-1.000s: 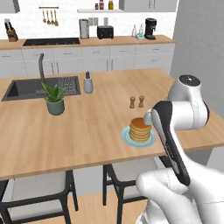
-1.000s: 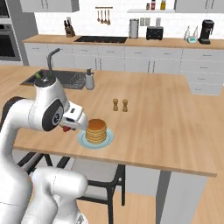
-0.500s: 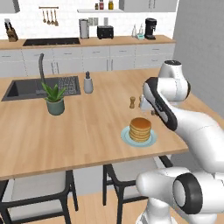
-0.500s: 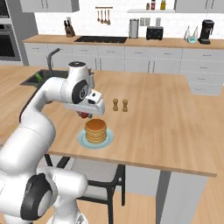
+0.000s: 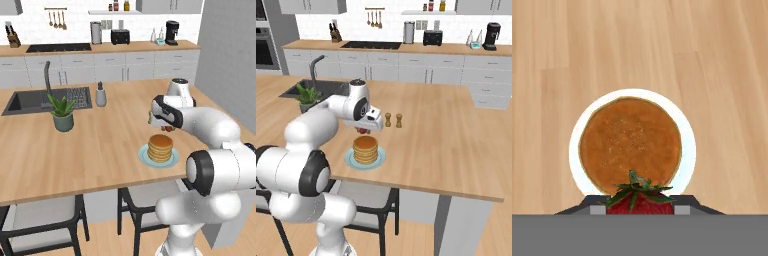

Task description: Take the strawberry from the fridge and place it on top of the pancake, located on the dining counter.

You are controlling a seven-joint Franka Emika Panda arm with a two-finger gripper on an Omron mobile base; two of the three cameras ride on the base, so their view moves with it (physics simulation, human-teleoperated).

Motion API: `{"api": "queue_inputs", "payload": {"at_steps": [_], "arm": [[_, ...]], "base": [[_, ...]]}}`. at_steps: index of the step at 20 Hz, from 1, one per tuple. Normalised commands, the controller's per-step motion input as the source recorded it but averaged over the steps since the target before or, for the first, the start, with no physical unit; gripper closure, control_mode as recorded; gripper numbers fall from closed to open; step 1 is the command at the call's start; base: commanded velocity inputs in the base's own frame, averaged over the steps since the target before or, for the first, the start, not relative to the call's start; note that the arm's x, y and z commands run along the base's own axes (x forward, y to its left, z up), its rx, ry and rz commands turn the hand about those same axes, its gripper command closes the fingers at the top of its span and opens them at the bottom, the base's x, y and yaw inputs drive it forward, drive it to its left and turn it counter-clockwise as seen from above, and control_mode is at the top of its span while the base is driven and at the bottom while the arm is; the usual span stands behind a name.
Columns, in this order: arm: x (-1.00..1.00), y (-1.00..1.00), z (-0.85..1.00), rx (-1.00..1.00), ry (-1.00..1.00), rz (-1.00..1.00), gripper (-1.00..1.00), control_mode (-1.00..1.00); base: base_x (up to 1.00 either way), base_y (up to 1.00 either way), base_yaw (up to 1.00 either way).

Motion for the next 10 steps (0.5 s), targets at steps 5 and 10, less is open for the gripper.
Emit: {"api": "queue_inputs", "payload": {"at_steps": [5,10], "arm": [[0.78,0.0,-0.57,-0.02,0.0,0.0,1.0,-1.0],[-0.04,-0.11,-0.35,-0.01,0.07,0.0,1.0,-1.0]], "base": [[0.0,0.0,0.0],[0.0,0.0,0.0]]}}
